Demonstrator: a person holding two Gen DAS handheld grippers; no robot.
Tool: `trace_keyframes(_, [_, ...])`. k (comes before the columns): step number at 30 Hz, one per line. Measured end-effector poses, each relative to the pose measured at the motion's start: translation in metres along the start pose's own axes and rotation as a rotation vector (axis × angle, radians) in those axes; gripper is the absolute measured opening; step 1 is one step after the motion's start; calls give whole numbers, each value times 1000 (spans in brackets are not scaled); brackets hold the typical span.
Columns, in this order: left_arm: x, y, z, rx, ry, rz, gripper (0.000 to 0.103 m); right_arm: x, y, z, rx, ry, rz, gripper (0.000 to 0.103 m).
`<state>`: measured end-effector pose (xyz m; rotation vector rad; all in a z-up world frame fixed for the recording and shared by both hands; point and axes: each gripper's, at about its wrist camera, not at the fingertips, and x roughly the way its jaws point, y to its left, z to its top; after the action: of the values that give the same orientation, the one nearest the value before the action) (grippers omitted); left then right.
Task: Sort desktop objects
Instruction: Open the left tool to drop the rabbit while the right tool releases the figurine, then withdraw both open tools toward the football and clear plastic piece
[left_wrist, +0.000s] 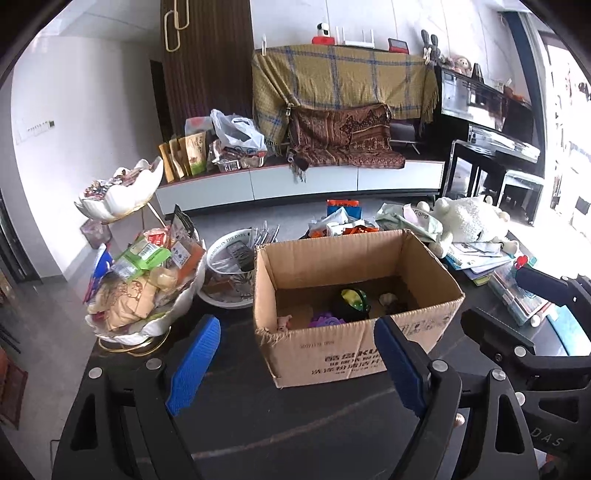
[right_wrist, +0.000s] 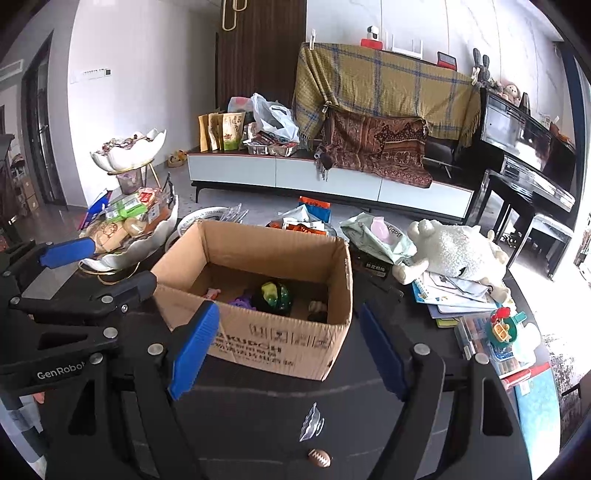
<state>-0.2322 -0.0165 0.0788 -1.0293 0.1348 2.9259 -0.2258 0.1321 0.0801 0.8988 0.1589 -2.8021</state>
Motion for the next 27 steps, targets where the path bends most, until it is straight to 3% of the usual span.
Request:
trace_keyframes(17, [-51,2,-24,-13,-19,49,83,-50,20,-17,-20,-27,-3,77])
trace_keyframes(27, [-77,2,-36,-23,-19,38,83,-74,18,-28,8,-52,-13,94])
